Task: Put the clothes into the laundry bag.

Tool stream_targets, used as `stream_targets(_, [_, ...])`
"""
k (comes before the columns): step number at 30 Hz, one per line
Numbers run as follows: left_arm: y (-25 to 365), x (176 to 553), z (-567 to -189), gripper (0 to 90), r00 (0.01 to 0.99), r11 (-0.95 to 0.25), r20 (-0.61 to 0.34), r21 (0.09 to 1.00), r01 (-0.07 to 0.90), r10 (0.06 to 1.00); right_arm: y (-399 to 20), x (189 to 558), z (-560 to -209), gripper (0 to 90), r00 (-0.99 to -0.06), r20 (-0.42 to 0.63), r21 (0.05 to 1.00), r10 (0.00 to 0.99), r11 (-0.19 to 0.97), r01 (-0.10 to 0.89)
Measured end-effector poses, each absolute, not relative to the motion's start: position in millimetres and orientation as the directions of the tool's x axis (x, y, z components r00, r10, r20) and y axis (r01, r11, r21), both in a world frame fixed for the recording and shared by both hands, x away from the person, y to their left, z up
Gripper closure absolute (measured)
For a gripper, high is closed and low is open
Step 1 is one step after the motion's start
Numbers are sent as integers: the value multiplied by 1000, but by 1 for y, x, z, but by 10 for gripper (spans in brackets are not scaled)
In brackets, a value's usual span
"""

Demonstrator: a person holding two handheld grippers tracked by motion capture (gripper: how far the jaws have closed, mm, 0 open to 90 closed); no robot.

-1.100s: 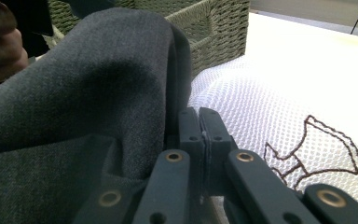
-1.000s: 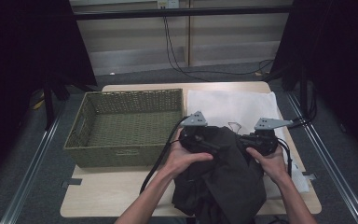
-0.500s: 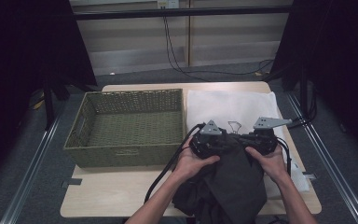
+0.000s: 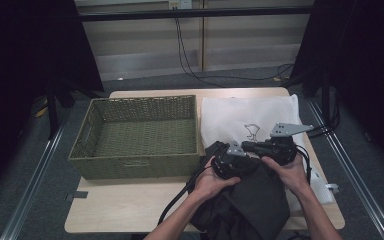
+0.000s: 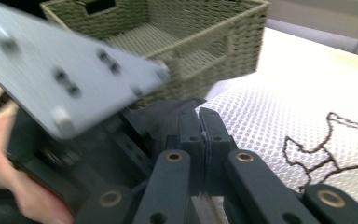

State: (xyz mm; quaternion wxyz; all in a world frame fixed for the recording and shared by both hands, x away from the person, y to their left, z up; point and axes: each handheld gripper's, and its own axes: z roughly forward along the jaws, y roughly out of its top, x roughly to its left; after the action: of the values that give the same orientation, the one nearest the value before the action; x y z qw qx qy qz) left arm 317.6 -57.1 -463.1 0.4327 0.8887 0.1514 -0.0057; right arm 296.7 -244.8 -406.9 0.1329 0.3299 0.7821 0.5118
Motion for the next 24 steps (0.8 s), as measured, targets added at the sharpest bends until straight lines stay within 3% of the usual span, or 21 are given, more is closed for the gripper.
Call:
stream_targets(6, [-56, 320, -465, 771, 942, -532, -157, 792, 300, 297, -245, 287, -406, 892, -742, 121, 879, 660, 275, 388])
stream_targets(12, [-48, 322, -461, 604, 941, -472, -198, 825, 311, 275, -256, 278, -426, 893, -719, 171, 880, 674, 223, 419])
stream_targets(17, [-41, 318, -452, 472, 942, -449, -205, 839, 309, 264, -255, 279, -436, 893, -709, 151, 870, 689, 248, 426])
stream_targets(20, [-31, 313, -443, 434, 946, -425, -194, 857, 292, 259, -256, 281, -438, 894, -702, 160, 869, 694, 238, 433])
stream_targets(24, [-16, 305, -430, 455, 948, -372, -207, 883, 288, 242, -258, 282, -441, 893, -696, 158, 864, 701, 243, 441])
